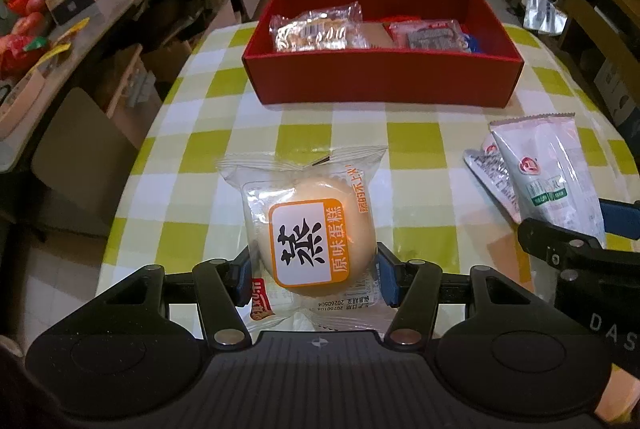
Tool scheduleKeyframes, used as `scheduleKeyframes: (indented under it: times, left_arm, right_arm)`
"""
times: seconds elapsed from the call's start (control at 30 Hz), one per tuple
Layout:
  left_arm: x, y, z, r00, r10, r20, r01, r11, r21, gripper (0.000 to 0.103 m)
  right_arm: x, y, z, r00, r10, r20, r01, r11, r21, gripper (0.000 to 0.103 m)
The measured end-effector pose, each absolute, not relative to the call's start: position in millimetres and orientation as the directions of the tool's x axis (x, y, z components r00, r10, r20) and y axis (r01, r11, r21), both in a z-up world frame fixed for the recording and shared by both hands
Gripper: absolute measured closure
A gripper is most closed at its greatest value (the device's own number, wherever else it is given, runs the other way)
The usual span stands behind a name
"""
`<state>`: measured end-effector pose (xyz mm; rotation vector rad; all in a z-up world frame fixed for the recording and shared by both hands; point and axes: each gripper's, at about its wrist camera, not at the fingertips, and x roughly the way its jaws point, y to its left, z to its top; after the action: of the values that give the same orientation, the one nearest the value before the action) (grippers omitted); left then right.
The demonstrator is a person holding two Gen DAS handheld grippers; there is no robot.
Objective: Organize snacks
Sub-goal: 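Lift the bun packet and white packet with both tools and carry them toward the red box, then lower the bun packet and white packet into the red box and open both tools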
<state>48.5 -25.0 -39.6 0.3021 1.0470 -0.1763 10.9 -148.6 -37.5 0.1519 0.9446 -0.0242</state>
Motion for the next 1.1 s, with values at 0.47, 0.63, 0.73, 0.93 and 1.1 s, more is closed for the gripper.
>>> scheduleKeyframes:
  times: [0.47,0.63,0.73,0.93,1.1]
  left_arm:
    - [74.8,-36.3,-17.7,0.57,-0.001,-0.822,0.26,0.949,0.179,0.039]
    - [86.3,-42.4,-15.8,0.582,-0.002,-0.813,0.257,0.949,0.181,0.039]
    - [92.4,-45.2,-17.1,0.59,-0.004,-0.807,0.258,0.949,0.184,0.039]
    - [111.6,-51.1,-17.4,0.585,-0.009,-0.811,0.252,0.953,0.171,0.039]
    - [129.4,-59.2,-16.4,0.596,-0.006,-0.803,0.244,0.954,0.174,0.038]
  right_arm:
    - [39.8,-162.1,-16.5,0.632,0.042,-0.774,0.084,0.989,0.122,0.045]
    - [53.4,-161.2,-13.5,0.637,0.047,-0.769,0.067,0.991,0.116,0.045]
    - [61.9,-162.8,-10.8,0.644,0.045,-0.764,0.062,0.992,0.11,0.045]
    - [81.3,-174.7,-7.1,0.655,0.029,-0.755,0.077,0.992,0.105,0.045]
    - [97.9,-183.3,-7.2,0.659,0.019,-0.752,0.086,0.991,0.1,0.045]
